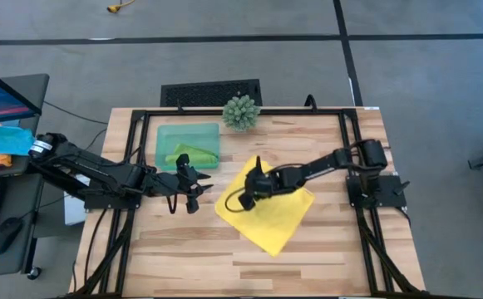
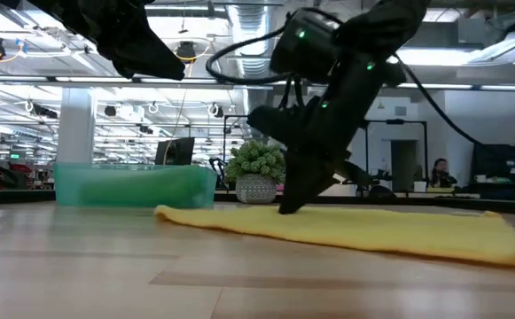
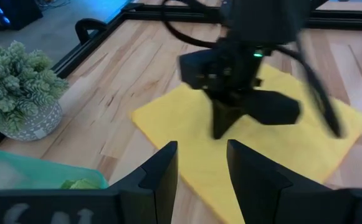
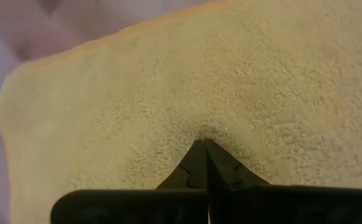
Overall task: Roll microfiber towels into tight, uniform cylinder then place into a basket
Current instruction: Fold the yellow towel
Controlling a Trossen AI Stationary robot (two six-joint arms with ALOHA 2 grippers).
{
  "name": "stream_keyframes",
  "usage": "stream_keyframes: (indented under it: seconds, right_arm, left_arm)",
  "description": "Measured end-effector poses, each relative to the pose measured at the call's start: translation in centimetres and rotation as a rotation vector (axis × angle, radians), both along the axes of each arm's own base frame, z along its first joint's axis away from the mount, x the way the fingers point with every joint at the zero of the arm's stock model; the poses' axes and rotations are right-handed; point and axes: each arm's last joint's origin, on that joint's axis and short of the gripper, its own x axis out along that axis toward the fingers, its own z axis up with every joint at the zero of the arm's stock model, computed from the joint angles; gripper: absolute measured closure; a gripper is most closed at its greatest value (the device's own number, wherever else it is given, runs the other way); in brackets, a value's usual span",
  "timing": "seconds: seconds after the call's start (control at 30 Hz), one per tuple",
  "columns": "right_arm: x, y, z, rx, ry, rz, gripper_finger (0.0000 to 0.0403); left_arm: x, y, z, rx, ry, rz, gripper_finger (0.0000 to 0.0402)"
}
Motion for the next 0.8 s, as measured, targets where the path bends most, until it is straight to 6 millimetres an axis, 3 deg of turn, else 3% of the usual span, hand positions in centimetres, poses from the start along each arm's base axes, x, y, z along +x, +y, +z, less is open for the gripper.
stream_keyframes:
  seconds: [0.17,0.37,0.57,0.8]
  right_arm:
    - [0.2,-1.9,0.1,-0.047,-0.007,-0.013,0.0394]
    - [-0.4,-1.1,1.8,-0.085,-0.009,0.079,0.0376]
    - [-0.7,1.9,3.2,-0.103,-0.051,0.195,0.0378]
    - [-2.8,8.6,3.9,-0.183,-0.051,0.385,0.039]
  left_arm:
    - [0.1,0.0,-0.1,0.0,0.003,-0.001,0.0272]
    - [0.3,-0.1,-0.9,0.009,0.063,-0.044,0.0272]
    - [0.5,0.0,-1.1,0.052,0.085,-0.079,0.0272]
    - [0.4,0.0,-1.1,0.077,0.101,-0.083,0.0272]
